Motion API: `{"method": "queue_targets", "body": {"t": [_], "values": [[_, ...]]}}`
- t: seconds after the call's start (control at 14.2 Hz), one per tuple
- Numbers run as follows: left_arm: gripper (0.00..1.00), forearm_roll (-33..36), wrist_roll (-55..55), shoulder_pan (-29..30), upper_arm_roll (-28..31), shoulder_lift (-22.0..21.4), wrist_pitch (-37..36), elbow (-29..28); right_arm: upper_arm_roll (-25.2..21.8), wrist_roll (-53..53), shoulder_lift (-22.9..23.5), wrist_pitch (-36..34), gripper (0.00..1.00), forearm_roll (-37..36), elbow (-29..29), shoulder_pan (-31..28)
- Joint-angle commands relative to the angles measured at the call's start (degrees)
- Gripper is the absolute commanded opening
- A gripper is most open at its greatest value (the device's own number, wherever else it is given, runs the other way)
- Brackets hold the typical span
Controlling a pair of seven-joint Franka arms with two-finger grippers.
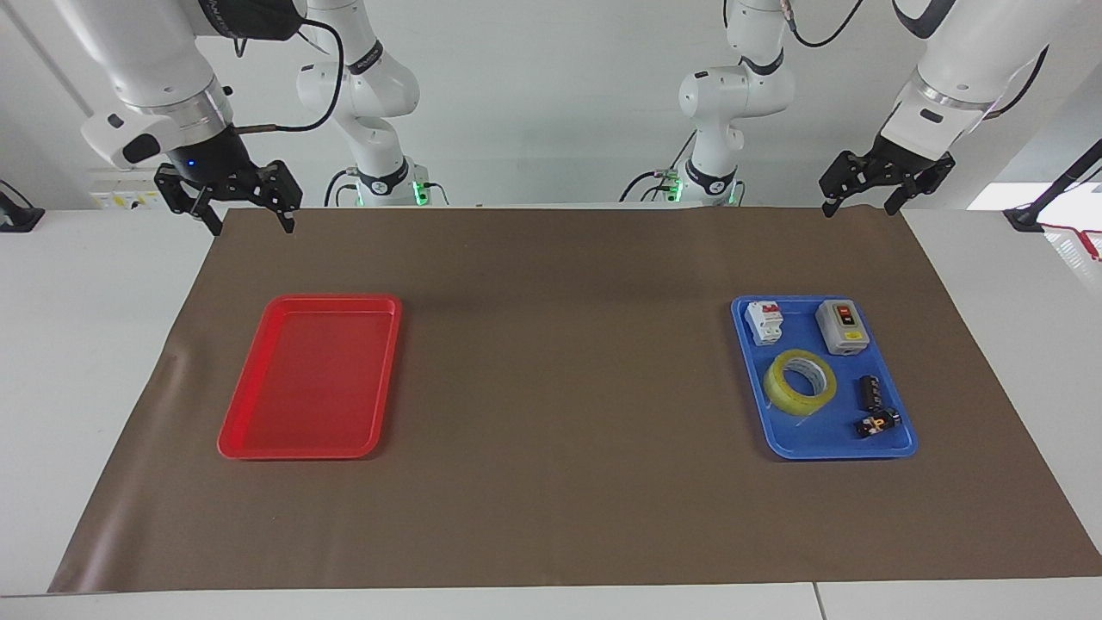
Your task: Place and move tape with both arms
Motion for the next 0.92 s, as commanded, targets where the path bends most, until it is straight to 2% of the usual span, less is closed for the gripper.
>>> {"method": "queue_targets", "body": {"t": [0.0, 0.85], "values": [[1.00, -1.05, 0.19, 0.34, 0.25, -1.39, -0.10, -1.42, 0.25, -0.46, -0.30, 0.85, 1.00, 0.06, -0.59, -0.61], [1.00, -0.71, -0.08, 0.51, 0.51, -1.47, -0.10, -1.42, 0.25, -0.19, -0.39, 1.90, 1.00, -0.03, -0.85, -0.43]]}}
